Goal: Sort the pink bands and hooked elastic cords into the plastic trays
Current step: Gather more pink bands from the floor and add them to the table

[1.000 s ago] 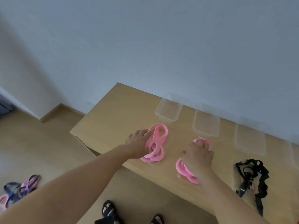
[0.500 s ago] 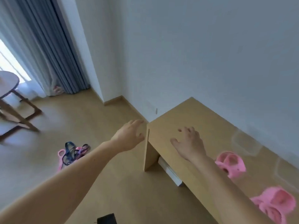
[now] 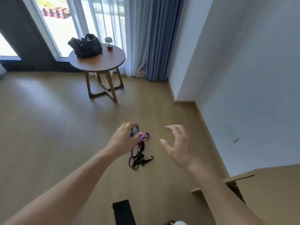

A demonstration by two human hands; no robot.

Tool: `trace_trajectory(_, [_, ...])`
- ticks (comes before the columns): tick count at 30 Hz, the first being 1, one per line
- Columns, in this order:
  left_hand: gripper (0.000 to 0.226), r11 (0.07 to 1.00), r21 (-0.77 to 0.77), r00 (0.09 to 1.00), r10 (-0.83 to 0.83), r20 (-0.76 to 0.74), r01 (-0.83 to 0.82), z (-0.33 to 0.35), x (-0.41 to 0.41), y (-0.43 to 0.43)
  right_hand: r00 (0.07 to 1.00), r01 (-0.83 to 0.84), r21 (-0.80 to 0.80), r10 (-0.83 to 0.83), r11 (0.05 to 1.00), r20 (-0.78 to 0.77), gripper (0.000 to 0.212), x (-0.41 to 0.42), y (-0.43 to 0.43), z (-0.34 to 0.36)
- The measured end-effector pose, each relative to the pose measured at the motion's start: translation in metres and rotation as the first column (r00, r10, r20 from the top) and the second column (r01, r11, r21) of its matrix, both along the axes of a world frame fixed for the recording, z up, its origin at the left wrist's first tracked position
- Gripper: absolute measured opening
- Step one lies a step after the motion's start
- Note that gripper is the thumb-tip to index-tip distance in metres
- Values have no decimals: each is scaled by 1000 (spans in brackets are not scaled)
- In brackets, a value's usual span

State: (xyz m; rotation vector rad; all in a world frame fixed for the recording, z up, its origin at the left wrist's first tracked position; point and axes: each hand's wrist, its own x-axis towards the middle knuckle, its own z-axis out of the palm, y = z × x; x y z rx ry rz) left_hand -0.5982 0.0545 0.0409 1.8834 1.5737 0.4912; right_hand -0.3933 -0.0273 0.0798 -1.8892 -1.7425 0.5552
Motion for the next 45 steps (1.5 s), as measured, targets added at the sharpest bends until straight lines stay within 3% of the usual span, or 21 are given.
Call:
trace_trajectory(8, [41,977,-194,994,77,-74,-91,-73,-32,31,982,-187,-245,187,951,-22,46,-21,100,-84])
trace_trajectory(15, [44,903,-329,951,208,-231,-277,-148,-36,123,948,-317,-409,287,856,-134,45,-23,219,-188])
trace_trajectory(21, [45,779,-508,929,278,-243,-366,-286,-31,198,931,-332,-615,352,715,-94,50,-34,304,-343])
trace_trajectory(27, [46,689,-621,927,264,-266,-375,-466,-54,233,908,-328,-703,416,632,-50,49,-72,350,-532])
trace_trajectory(32, [50,669,-657,935,195,-295,-347,-611,-99,248,853,-364,-710,523,603,7,46,-131,385,-681])
trace_trajectory(37, [46,627,-683,926,212,-313,-375,-721,-139,243,755,-479,-611,651,631,81,41,-191,421,-798])
trace_trajectory(41, [48,635,-662,917,257,-305,-398,-773,-159,245,576,-563,-570,779,598,248,47,-209,438,-862])
trace_trajectory(45, [52,632,-643,901,311,-302,-433,-783,-168,248,579,-512,-513,718,689,387,29,-207,430,-879])
